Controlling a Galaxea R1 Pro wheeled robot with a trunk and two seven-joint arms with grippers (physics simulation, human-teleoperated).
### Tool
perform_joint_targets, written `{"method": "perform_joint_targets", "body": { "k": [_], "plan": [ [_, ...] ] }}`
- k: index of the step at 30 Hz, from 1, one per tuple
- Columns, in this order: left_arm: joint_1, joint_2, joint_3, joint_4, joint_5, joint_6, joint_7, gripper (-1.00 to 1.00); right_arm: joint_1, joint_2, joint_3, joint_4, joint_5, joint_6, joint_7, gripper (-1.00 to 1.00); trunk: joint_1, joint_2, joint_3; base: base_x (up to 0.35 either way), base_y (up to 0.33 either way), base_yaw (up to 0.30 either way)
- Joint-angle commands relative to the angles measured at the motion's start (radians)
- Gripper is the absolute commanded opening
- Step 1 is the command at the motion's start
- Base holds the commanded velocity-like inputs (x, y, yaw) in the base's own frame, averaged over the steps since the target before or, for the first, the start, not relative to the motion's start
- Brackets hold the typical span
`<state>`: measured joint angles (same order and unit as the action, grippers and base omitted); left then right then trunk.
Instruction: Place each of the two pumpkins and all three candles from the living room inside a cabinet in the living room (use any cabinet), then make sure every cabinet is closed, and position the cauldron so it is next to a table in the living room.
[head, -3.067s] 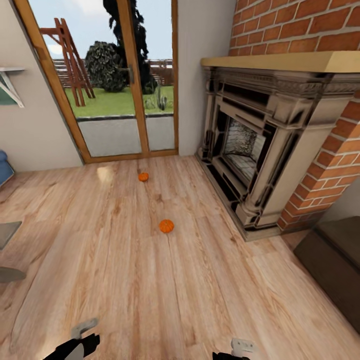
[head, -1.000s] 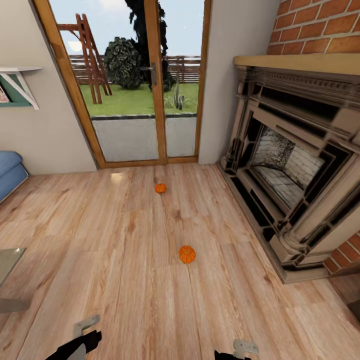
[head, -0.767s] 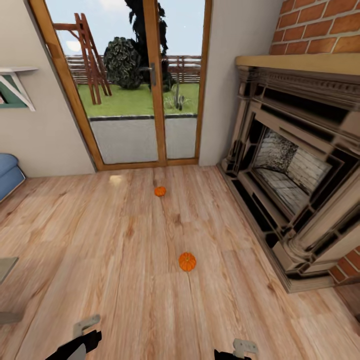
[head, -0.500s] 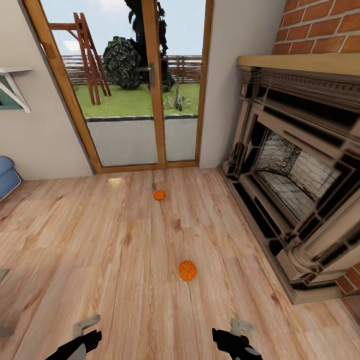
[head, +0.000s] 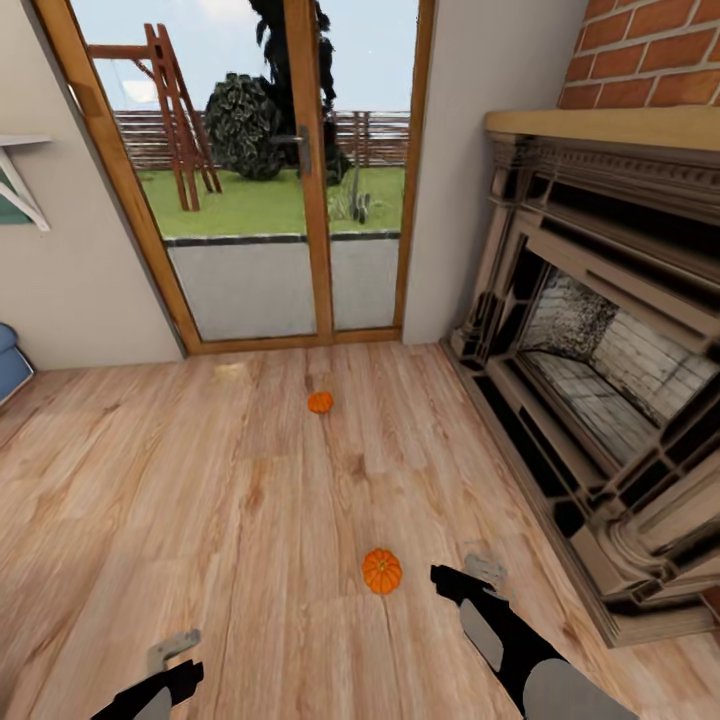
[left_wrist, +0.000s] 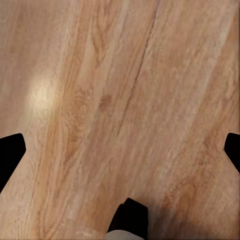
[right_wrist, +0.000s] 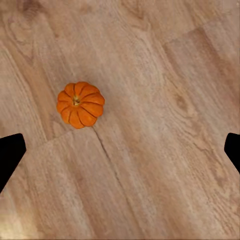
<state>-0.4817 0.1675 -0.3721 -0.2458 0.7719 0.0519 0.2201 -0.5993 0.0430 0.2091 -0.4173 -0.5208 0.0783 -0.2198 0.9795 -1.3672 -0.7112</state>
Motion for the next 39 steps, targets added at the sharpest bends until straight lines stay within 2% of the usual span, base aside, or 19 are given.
{"method": "perform_joint_targets", "body": {
  "k": [1,4,6,8,10,11,12,13,15,18,21,26,28,39],
  "plan": [
    [0.000,0.002,-0.008,-0.004,0.007,0.007,-0.001,1.00,-0.016,-0.002,0.007,-0.002,-0.008,0.024,-0.009,1.00,0.000,0.000,-0.001,0.232,0.075,0.000],
    [0.000,0.007,-0.004,-0.005,0.014,0.032,-0.087,1.00,-0.040,-0.008,0.006,-0.001,-0.027,0.057,-0.003,1.00,0.000,0.000,-0.001,0.241,0.075,0.000],
    [-0.003,0.021,0.000,-0.010,0.015,0.112,-0.185,1.00,-0.048,-0.012,0.006,-0.001,-0.036,0.073,0.014,1.00,0.000,0.000,-0.001,0.228,0.058,0.000],
    [-0.012,0.065,0.007,-0.036,0.016,0.245,-0.279,1.00,-0.065,-0.024,0.006,-0.001,-0.040,0.105,0.046,1.00,0.000,0.000,-0.001,0.185,0.025,0.000],
    [-0.034,0.118,0.020,-0.112,0.017,0.395,-0.339,1.00,-0.081,-0.051,0.004,-0.001,-0.044,0.157,0.090,1.00,0.000,0.000,-0.001,0.122,0.010,0.000],
    [-0.046,0.153,0.044,-0.199,0.016,0.509,-0.358,1.00,-0.087,-0.070,-0.006,-0.001,-0.047,0.193,0.121,1.00,0.000,0.000,-0.001,0.050,0.004,0.000],
    [-0.050,0.167,0.070,-0.257,0.014,0.577,-0.360,1.00,-0.089,-0.083,-0.018,-0.001,-0.049,0.214,0.138,1.00,0.000,0.000,-0.001,0.032,0.003,0.000],
    [-0.053,0.176,0.101,-0.306,0.012,0.632,-0.353,1.00,-0.091,-0.095,-0.034,-0.001,-0.051,0.231,0.149,1.00,0.000,0.000,-0.001,0.020,0.002,0.000],
    [-0.057,0.186,0.186,-0.373,0.010,0.711,-0.287,1.00,-0.092,-0.121,-0.094,-0.001,-0.054,0.257,0.165,1.00,0.000,0.000,-0.001,0.008,0.001,0.000],
    [-0.058,0.190,0.236,-0.402,0.016,0.747,-0.238,1.00,-0.092,-0.135,-0.141,-0.001,-0.054,0.266,0.169,1.00,0.000,0.000,-0.001,0.002,0.000,0.000],
    [-0.058,0.193,0.265,-0.414,0.018,0.789,-0.228,1.00,-0.092,-0.139,-0.155,0.000,-0.055,0.303,0.168,1.00,0.000,0.000,-0.001,0.000,0.000,0.000],
    [-0.058,0.192,0.373,-0.457,0.019,0.880,-0.224,1.00,-0.094,-0.140,-0.183,-0.001,-0.058,0.360,0.169,1.00,0.008,-0.014,-0.007,0.000,0.000,0.000],
    [-0.058,0.191,0.397,-0.477,0.018,0.898,-0.224,1.00,-0.094,-0.140,-0.197,-0.005,-0.058,0.370,0.170,1.00,0.016,-0.028,-0.013,0.000,0.000,0.000],
    [-0.058,0.184,0.411,-0.490,0.021,0.948,-0.223,1.00,-0.093,-0.136,-0.201,-0.012,-0.055,0.349,0.176,1.00,0.058,-0.105,-0.048,0.000,0.000,0.000]
  ]
}}
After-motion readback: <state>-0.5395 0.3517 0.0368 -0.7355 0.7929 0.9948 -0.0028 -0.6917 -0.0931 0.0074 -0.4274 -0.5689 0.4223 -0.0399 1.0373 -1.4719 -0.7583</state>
